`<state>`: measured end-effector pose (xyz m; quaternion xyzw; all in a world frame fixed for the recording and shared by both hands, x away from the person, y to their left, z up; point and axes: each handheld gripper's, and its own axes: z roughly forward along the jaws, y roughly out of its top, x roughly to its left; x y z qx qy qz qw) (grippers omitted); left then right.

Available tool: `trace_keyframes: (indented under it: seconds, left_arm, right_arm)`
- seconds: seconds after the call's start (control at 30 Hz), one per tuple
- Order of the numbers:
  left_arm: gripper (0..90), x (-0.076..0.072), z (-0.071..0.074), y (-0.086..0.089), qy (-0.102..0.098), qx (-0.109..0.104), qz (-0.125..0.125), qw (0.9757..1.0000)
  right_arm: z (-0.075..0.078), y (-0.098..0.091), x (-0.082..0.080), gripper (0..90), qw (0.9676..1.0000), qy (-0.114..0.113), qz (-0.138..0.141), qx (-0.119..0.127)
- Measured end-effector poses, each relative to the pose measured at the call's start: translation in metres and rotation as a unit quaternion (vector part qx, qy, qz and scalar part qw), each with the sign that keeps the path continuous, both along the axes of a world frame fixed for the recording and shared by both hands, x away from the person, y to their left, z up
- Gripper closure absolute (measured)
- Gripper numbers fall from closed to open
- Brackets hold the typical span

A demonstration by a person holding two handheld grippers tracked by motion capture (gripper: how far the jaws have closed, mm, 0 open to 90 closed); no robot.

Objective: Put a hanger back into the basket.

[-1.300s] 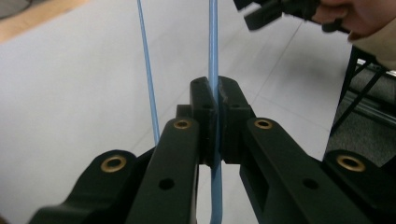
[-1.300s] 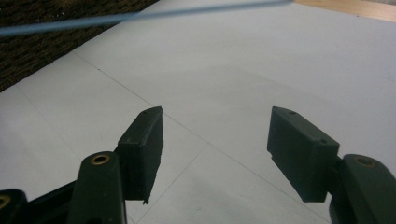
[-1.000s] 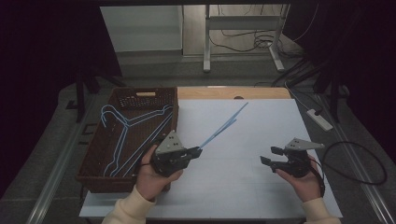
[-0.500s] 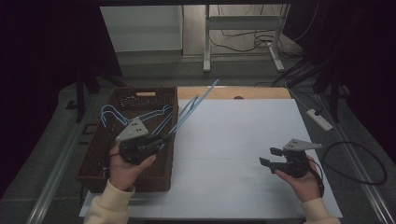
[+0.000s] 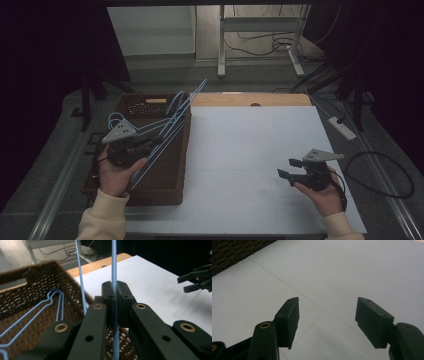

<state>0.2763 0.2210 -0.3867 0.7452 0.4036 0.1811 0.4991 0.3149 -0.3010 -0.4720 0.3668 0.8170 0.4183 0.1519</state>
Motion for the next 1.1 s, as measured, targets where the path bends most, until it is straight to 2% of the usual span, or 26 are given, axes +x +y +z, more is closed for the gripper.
trace_keyframes:
  seconds: [0.2, 0.63, 0.83, 0.9, 1.1]
  left_arm:
    - [86.5, 0.005, -0.008, 0.014, 0.014, 0.008, 0.021, 0.9996]
    - [86.5, 0.001, -0.015, 0.031, 0.034, 0.019, 0.021, 0.999]
    - [86.5, 0.003, -0.019, 0.035, 0.045, 0.014, 0.019, 0.9987]
    - [86.5, 0.004, -0.021, 0.036, 0.049, 0.007, 0.018, 0.9986]
    - [86.5, 0.002, -0.02, 0.042, 0.052, 0.007, 0.027, 0.9982]
  right_arm:
    - [0.0, 0.0, 0.0, 36.5, 1.0, 0.001, 0.0, -0.002]
    - [-0.001, 0.0, 0.0, 36.5, 1.0, 0.001, -0.001, -0.003]
    - [-0.001, 0.0, 0.0, 36.5, 1.0, 0.002, -0.001, -0.006]
    - [-0.001, 0.001, 0.0, 36.5, 1.0, 0.002, -0.001, -0.007]
    - [-0.001, 0.001, 0.0, 36.5, 1.0, 0.002, 0.0, -0.005]
